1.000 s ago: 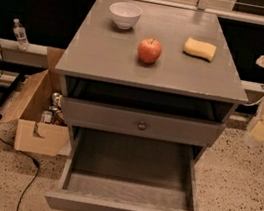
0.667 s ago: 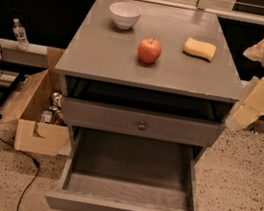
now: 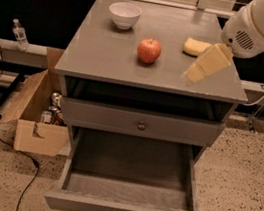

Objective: Place apple into middle drawer

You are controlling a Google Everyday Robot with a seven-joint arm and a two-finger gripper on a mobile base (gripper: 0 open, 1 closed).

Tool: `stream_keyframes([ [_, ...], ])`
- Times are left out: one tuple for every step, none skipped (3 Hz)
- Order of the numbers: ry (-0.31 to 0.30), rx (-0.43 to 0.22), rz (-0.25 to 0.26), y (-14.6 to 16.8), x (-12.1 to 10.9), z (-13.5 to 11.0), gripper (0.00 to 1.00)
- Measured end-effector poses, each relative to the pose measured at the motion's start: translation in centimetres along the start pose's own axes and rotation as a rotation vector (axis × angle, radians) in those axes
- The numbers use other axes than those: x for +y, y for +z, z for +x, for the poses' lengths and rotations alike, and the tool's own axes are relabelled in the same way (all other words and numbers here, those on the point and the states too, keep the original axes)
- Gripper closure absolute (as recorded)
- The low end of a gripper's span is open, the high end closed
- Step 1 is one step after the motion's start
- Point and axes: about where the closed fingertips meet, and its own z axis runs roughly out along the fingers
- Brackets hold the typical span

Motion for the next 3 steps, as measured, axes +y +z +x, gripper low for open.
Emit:
stream_keyframes([
  [0.034,0.002,-0.001,-0.2,0.2,0.1,0.0],
  [0.029,0.003,-0.002,-0.2,0.2,0.1,0.0],
  [0.042,-0.039,-0.021,2.2,-0.1,-0.4,0.0],
])
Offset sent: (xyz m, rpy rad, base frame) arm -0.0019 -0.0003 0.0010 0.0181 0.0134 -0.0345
